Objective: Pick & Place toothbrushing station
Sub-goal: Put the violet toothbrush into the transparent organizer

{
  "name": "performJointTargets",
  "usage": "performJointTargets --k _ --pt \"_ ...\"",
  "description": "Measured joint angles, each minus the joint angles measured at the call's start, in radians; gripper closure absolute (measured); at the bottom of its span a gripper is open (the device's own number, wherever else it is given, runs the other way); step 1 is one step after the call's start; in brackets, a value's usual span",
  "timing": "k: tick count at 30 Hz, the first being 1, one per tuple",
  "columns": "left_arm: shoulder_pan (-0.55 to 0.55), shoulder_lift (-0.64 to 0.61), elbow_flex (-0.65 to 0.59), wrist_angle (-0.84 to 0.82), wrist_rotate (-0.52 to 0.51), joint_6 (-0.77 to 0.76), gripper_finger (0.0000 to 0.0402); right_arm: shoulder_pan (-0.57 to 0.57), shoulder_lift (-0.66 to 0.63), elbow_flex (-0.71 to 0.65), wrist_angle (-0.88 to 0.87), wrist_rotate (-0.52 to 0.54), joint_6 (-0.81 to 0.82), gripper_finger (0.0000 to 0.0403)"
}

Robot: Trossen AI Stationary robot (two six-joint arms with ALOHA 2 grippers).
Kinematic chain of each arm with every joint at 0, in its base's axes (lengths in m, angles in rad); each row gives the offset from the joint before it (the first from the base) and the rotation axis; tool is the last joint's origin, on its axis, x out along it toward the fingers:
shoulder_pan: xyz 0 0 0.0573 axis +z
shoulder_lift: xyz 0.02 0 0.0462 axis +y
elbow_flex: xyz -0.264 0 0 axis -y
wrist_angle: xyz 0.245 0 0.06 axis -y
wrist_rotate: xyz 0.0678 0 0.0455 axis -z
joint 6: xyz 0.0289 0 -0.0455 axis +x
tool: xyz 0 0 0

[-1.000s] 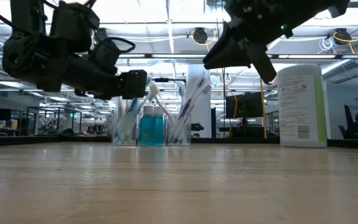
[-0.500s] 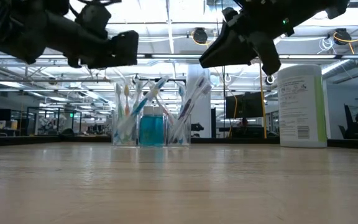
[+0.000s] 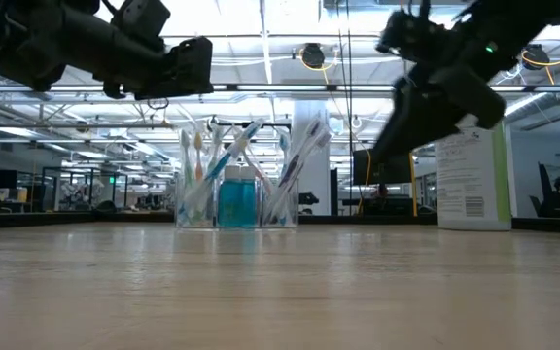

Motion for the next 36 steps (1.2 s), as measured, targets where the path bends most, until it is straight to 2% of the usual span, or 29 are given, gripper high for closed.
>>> performJointTargets --k 3,5,8,11,14,16,23,29,36 --pt "0.0 0.0 0.0 -0.016 0.0 -0.003 0.0176 0.028 -0.012 0.0 -0.124 -0.006 0.166 0.0252" --pt "0.0 0.0 0.0 -0.022 0.0 -0.003 0.0176 0.042 -0.037 0.0 -0.221 -0.069 0.285 0.0237" --pt "0.001 0.0 0.0 -0.027 0.0 -0.003 0.0176 0.053 -0.084 0.002 -0.375 -0.283 0.501 0.0225" --pt "0.001 0.0 0.0 -0.032 0.0 -0.008 0.0176 0.06 -0.136 0.002 -0.509 -0.518 0.785 0.0223" --pt "0.001 0.0 0.0 -0.038 0.0 -0.023 0.0176 0.093 -0.176 0.002 -0.611 -0.644 1.009 0.0226" --pt "0.001 0.0 0.0 -0.04 0.001 -0.024 0.0176 0.121 -0.199 0.002 -0.678 -0.68 1.102 0.023" --pt "0.001 0.0 0.0 -0.042 0.007 -0.025 0.0176 0.21 -0.239 0.002 -0.841 -0.682 1.416 0.0235" --pt "0.001 0.0 0.0 -0.042 0.008 -0.023 0.0176 0.277 -0.239 -0.013 -0.867 -0.758 1.53 0.023" --pt "0.001 0.0 0.0 -0.041 0.008 -0.023 0.0176 0.322 -0.239 -0.097 -0.868 -0.782 1.622 0.023"
